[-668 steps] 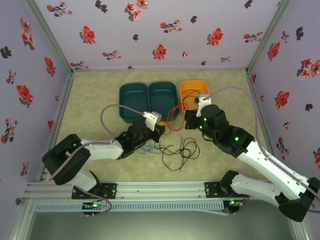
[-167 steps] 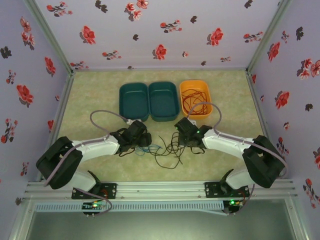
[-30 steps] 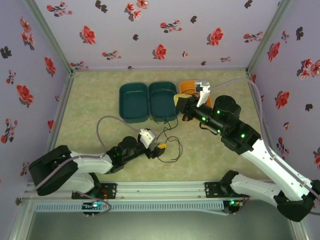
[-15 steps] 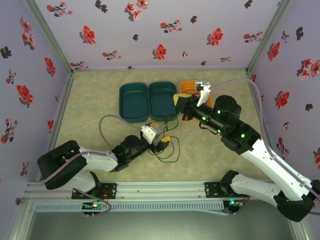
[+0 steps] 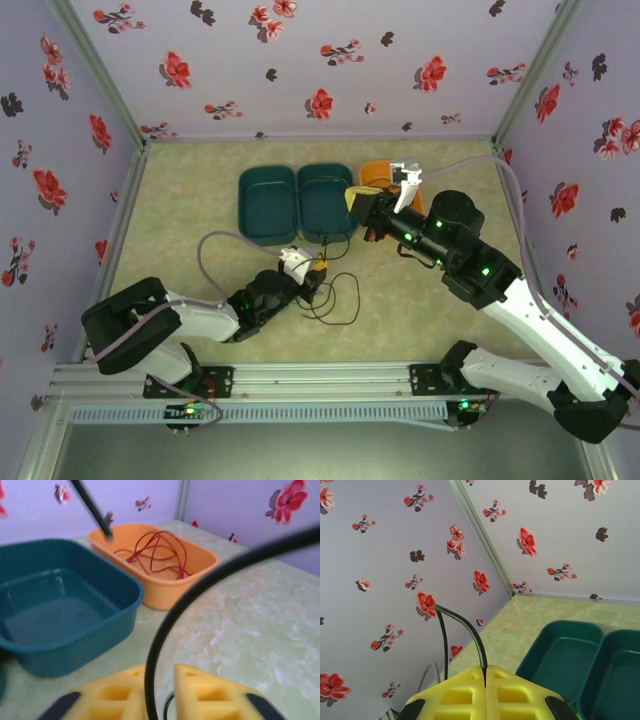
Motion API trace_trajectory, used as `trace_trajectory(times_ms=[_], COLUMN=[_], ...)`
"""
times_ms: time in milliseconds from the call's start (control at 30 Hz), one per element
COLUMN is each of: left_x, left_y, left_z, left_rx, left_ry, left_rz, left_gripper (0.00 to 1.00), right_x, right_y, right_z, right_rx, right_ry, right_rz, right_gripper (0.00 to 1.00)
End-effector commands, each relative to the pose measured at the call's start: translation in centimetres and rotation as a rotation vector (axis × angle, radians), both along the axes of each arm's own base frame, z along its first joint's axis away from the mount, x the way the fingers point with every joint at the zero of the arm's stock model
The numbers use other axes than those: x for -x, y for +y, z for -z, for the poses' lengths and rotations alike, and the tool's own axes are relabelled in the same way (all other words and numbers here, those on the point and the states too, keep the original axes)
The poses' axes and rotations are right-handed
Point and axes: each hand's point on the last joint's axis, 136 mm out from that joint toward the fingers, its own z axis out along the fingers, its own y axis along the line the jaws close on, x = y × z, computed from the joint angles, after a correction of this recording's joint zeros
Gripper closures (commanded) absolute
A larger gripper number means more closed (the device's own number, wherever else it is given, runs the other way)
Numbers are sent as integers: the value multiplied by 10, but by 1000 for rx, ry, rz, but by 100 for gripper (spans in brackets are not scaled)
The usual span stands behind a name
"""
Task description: Untangle the cables
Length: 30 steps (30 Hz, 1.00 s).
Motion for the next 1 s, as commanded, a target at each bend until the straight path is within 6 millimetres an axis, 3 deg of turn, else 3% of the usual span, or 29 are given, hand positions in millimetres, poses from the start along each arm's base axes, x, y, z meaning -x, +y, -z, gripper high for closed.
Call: trace_trajectory(times_ms=[0, 333, 567, 967], left_x=[-3, 4, 6, 17], left_y=[11, 82, 130, 168], left_z=[0, 22, -3, -59], left_rx=[2, -72, -46, 83], left_ry=[48, 132, 87, 11], left_rz=[-66, -263, -398, -448], left_gripper=[87, 95, 100, 100], right_x=[1, -19, -31, -47], right_y=[-15, -78, -120, -172], right_z=[-25, -36, -35, -21], right_rx=[-8, 136, 208, 261], right_ry=[-65, -117, -107, -10], right_rz=[61, 394, 605, 799], right_gripper=[100, 100, 100, 100])
